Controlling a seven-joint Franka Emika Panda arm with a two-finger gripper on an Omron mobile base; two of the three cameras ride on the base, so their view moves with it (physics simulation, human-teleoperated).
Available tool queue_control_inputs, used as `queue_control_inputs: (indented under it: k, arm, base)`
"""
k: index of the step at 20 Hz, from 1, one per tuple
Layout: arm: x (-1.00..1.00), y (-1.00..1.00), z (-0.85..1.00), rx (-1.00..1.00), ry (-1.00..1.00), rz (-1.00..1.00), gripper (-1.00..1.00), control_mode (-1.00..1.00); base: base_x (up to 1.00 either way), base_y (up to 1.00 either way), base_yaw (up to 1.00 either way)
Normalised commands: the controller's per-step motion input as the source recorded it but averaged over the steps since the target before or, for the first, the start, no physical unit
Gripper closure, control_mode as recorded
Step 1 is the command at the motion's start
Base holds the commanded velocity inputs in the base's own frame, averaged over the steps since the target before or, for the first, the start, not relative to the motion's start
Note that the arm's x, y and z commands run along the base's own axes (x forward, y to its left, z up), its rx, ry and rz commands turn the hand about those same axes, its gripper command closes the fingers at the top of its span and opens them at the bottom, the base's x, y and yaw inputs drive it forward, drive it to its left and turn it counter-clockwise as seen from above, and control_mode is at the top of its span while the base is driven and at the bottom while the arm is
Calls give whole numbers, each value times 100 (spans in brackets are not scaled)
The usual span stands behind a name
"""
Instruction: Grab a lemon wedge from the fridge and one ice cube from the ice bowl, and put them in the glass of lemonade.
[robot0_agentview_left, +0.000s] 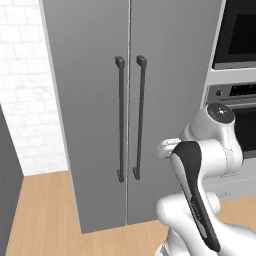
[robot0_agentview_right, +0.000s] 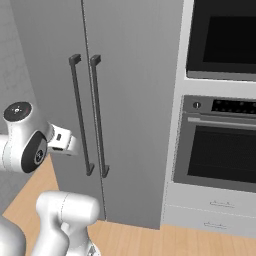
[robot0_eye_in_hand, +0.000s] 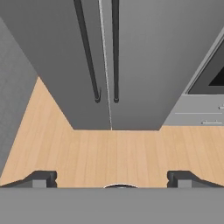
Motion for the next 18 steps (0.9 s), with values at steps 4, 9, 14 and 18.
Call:
queue_control_inputs:
  k: [4,9,14,18]
  arm:
    - [0,0,0,0,0,0,-100,100]
    - [0,0,23,0,-22,0,-100,-100]
    - [10,0,35,0,-33,2,-100,-100]
    - [42,0,39,0,-19,1,-100,-100]
  base:
    - [0,0,0]
    - [0,0,0]
    - [0,0,0]
    - [0,0,0]
